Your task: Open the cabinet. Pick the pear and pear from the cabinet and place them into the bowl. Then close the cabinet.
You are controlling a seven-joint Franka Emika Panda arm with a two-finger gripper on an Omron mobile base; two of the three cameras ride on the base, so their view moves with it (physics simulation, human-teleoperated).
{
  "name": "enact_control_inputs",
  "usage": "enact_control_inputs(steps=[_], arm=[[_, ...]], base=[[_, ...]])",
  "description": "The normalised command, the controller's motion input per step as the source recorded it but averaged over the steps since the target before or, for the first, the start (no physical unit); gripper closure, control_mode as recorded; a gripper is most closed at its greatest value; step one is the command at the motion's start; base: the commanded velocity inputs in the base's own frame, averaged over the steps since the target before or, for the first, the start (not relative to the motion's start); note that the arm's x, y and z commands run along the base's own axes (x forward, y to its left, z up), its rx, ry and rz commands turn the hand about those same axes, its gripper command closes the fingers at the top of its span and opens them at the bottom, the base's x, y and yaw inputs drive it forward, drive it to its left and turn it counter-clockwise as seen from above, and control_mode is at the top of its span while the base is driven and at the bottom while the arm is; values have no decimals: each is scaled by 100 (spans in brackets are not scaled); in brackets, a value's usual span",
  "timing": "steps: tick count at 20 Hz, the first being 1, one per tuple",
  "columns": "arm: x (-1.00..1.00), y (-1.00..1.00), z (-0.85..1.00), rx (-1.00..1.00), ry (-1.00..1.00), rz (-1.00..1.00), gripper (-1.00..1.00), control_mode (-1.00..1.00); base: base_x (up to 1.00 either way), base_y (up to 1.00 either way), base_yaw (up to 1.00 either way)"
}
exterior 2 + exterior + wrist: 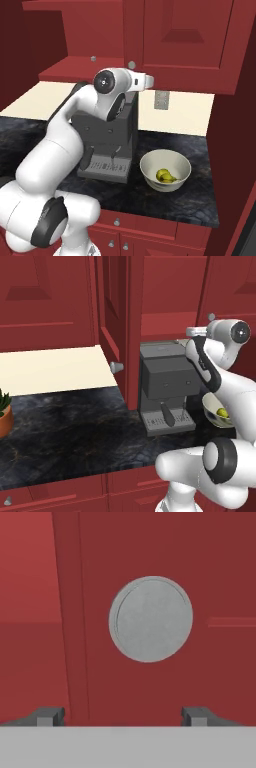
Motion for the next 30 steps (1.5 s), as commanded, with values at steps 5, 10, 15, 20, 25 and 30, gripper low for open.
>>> enact_control_inputs(steps=[5, 10, 15, 20, 25, 30], arm=[[0, 0, 30, 0, 0, 0, -100, -100], [-9, 0, 45, -3, 0, 0, -100, -100], [-17, 0, 33, -4, 0, 1, -100, -100], [-55, 0, 15, -5, 0, 1, -100, -100], [-74, 0, 13, -5, 0, 1, -100, -100], [-73, 3, 19, -6, 0, 1, -100, -100]], base=[[0, 0, 0], [0, 0, 0], [0, 0, 0], [0, 0, 0], [0, 0, 0], [0, 0, 0]])
